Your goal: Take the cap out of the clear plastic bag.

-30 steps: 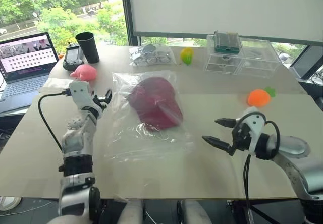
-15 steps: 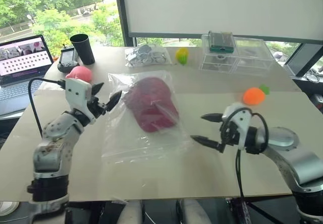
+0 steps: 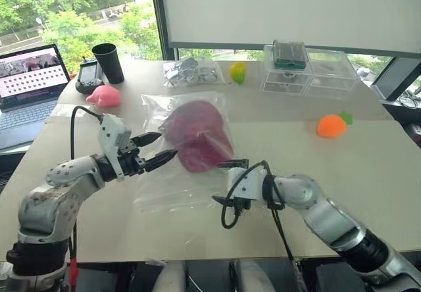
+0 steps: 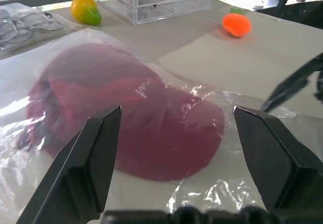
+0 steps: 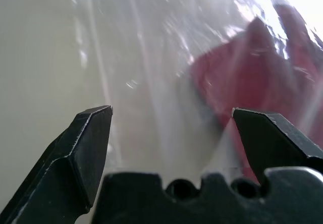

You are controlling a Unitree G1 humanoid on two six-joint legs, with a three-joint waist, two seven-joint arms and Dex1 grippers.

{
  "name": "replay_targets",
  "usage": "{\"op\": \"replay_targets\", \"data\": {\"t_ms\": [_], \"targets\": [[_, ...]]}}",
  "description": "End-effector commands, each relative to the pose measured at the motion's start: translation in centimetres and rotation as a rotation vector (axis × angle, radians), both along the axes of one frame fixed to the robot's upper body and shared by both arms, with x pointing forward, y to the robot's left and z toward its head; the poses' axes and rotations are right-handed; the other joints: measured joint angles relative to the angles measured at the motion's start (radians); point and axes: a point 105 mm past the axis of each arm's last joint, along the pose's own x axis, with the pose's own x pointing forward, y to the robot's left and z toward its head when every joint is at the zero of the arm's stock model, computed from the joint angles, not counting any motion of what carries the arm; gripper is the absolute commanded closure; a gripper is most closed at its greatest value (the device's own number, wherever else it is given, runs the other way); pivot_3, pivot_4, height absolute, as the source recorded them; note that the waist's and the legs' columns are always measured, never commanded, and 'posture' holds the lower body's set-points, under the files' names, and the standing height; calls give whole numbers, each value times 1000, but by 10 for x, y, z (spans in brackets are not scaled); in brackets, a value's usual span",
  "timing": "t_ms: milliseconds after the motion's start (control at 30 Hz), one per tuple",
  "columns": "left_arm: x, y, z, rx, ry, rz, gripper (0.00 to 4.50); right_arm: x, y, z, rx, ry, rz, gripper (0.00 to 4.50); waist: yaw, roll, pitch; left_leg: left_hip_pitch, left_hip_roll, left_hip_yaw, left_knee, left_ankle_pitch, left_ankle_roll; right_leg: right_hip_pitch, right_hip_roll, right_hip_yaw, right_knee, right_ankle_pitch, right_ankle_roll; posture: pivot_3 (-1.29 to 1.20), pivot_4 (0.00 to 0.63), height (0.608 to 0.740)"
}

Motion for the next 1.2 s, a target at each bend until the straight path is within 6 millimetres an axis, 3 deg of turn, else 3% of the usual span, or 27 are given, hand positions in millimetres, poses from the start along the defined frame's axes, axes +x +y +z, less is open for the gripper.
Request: {"op": "replay_targets", "data": {"t_ms": [33,167,267,567,967,1067,1200], "targets": [[-10,-4,13,1,-20,-48,721,9,6,14,36,-156,-25,0,0,0,0,0,0,0,0,0,0,0,0,0,0,0,0,0,150,740],[-13,-5,11,17,-4,-63,721,13,16,27,142,-195,-52,0,-1,0,0,1,0,0,0,0,0,1,0,0,1,0,0,0,150,740],[-12,-5,10,13,0,-59,682,13,21,38,216,-185,-51,705,-1,0,0,1,1,0,0,0,0,1,1,0,1,0,0,0,150,740],[-17,-10,11,-1,5,-77,682,7,33,43,237,-148,16,3771,-1,0,0,1,1,0,0,0,0,1,1,0,1,1,-2,0,150,740],[-25,-21,17,-28,4,-126,682,23,53,57,253,-131,38,3771,-7,0,0,2,3,0,0,0,0,1,2,0,1,1,-3,0,150,740],[-28,-23,16,-33,12,-138,682,27,55,58,234,-141,51,4474,-7,0,0,2,3,0,0,0,0,1,3,0,1,2,-4,0,150,740],[-34,-25,17,-42,32,-171,682,33,56,52,192,-135,45,4474,-6,0,0,2,2,0,0,0,0,1,2,0,1,3,-5,0,150,740]]}}
